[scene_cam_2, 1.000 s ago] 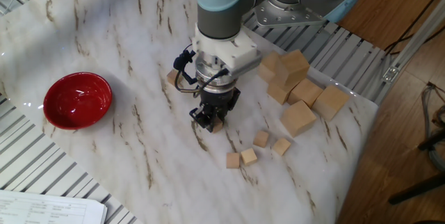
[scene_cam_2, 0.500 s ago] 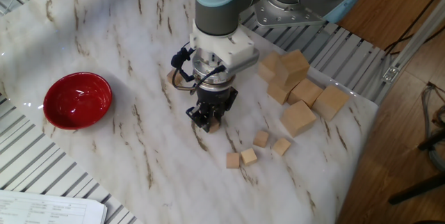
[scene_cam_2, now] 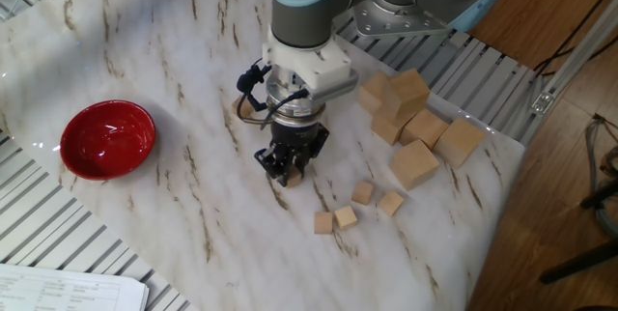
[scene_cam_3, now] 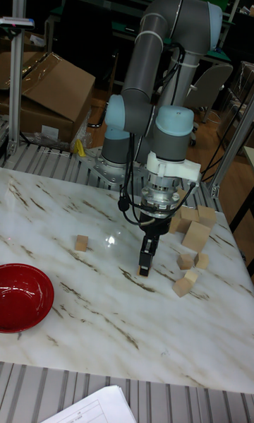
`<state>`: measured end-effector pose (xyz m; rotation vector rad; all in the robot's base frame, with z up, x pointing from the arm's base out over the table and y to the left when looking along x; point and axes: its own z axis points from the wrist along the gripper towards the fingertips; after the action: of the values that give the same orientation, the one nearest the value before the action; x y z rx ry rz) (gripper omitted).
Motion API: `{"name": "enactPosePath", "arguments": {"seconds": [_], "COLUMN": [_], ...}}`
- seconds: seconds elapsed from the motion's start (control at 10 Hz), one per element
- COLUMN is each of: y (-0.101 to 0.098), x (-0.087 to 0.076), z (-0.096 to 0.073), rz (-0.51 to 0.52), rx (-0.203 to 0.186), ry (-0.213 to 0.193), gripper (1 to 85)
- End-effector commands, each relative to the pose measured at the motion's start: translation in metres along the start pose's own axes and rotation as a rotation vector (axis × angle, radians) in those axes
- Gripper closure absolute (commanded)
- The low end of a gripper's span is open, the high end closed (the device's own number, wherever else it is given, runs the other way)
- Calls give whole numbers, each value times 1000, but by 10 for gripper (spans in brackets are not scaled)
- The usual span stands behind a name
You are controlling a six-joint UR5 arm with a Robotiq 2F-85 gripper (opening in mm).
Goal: Stack the blocks into a pyramid shape
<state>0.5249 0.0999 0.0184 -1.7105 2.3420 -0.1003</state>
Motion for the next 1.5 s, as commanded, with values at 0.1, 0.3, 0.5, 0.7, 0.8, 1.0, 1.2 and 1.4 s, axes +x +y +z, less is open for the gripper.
{"name": "enactPosePath", "arguments": {"seconds": [0.1,0.3,0.5,0.7,0.8,1.0,1.2,1.4], "y": [-8,-11,-7,-9,-9,-8,-10,-15], "x": [2,4,4,3,-1,-4,2,16], "z": [-1,-1,-1,-1,-1,-1,0,-3], "rz": [53,73,106,90,81,79,59,33], "rx": [26,36,24,30,28,23,20,4], "ry": [1,9,10,6,-10,-22,-28,-24], "gripper": [787,843,847,847,847,847,847,847]}}
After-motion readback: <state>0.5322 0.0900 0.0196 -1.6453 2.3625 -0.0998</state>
